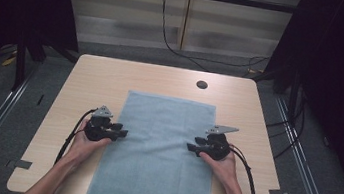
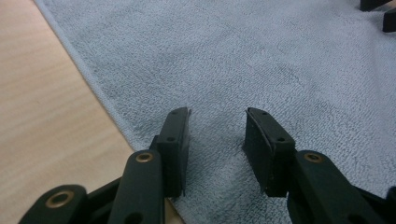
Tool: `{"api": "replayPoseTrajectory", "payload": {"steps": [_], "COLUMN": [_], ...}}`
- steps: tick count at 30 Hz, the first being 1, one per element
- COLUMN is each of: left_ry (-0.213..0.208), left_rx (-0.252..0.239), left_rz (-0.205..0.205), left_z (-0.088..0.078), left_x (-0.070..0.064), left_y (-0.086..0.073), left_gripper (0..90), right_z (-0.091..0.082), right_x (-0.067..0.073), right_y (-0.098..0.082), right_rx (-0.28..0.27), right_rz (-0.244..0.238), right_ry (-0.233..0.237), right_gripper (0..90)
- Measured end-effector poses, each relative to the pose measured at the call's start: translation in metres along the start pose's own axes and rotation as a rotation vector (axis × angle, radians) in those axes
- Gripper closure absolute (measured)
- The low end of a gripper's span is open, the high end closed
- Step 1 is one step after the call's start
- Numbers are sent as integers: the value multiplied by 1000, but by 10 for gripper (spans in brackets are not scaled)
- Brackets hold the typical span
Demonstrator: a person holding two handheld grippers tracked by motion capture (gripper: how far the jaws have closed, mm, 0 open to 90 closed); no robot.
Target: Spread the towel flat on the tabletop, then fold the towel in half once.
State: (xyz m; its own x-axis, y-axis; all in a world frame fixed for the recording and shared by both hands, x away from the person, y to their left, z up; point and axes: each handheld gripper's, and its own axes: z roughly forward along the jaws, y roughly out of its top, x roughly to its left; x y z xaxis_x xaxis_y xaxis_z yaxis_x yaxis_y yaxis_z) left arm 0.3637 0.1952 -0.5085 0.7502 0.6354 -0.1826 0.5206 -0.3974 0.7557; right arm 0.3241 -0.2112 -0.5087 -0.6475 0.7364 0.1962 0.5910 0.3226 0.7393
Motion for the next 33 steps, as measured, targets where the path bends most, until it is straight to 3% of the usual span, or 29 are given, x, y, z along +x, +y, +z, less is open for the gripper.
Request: {"api": "replayPoseTrajectory", "payload": {"steps": [3,8,11,13,19,23,25,28,33], "left_ry": [-12,-34,-78,-106,-81,-76,-51,-53,-111], "left_rx": [-7,21,22,15,30,47,65,83,73], "left_rz": [-2,1,7,9,36,32,64,43,1], "left_z": [-5,-14,-21,-25,-36,-45,-50,-53,-58], "left_x": [-5,-18,-25,-30,-45,-54,-60,-64,-63], "left_y": [-6,-13,-21,-27,-37,-43,-46,-47,-51], "left_gripper": [609,608,609,608,608,608,605,579,516], "right_z": [-3,-9,-11,-13,-24,-30,-32,-34,-39], "right_x": [6,16,22,27,40,47,52,56,60], "right_y": [-5,-11,-17,-19,-29,-35,-36,-39,-42], "right_rx": [-6,-2,-19,-4,17,19,36,39,59], "right_rz": [-9,8,12,-25,-16,-27,-43,-46,-29], "right_ry": [-4,7,26,30,77,89,90,85,126], "right_gripper": [519,519,519,519,520,520,519,515,490]}}
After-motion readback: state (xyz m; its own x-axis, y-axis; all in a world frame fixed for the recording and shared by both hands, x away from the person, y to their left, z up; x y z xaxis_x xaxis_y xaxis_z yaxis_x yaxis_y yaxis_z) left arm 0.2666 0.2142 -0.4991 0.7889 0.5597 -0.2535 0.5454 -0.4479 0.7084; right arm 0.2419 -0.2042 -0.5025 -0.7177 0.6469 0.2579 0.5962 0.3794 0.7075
